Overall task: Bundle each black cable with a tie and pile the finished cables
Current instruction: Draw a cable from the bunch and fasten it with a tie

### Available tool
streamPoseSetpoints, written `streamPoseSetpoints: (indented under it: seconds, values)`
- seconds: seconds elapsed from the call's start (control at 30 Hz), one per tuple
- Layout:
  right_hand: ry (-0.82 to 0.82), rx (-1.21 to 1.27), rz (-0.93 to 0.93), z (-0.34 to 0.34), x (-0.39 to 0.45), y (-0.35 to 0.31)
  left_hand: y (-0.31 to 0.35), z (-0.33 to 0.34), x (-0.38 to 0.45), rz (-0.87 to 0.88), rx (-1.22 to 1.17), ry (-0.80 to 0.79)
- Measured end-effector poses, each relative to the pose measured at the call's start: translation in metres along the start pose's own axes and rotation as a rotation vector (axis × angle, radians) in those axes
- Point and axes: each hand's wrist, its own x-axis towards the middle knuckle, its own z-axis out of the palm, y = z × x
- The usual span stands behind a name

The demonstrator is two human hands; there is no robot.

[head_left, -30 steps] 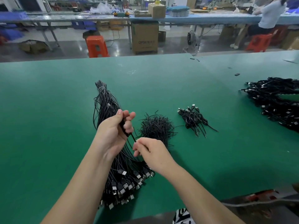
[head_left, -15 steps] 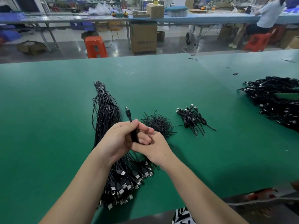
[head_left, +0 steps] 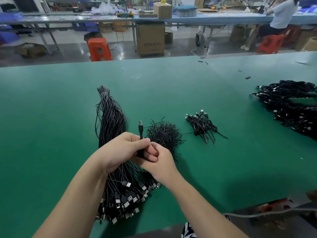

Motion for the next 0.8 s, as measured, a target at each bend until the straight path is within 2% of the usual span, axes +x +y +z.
streamPoseSetpoints:
  seconds: [0.2,0.27,0.37,0.4,0.47,0.53,0.63,0.8]
  values:
    - [0.180,-0.599,-0.282,-0.007,0.005,-0.004,-0.011,0.001,0.006,0.098,0.846,0.495]
    - [0.127,-0.801,-0.328,-0.008,0.008,-0.006,-0.013,0.004,0.007,0.114,0.895,0.565]
    - [0.025,-0.973,-0.275,-0.009,0.011,-0.006,-0.017,0.011,0.013,0.090,1.016,0.608]
    - [0.001,-1.006,-0.254,-0.008,0.010,-0.007,-0.018,0.011,0.014,0.114,1.000,0.609]
    - [-0.043,-1.056,-0.211,-0.008,0.009,-0.008,-0.018,0.009,0.015,0.210,0.825,0.553]
    - [-0.065,-1.062,-0.184,-0.010,0.007,-0.010,-0.018,0.005,0.016,0.292,0.754,0.482]
    - [-0.116,-0.979,-0.160,-0.011,0.007,-0.017,-0.020,-0.001,0.021,0.306,0.799,0.443]
    - [-0.134,-0.475,0.014,-0.011,0.013,-0.028,-0.017,-0.009,0.035,0.304,0.844,0.515]
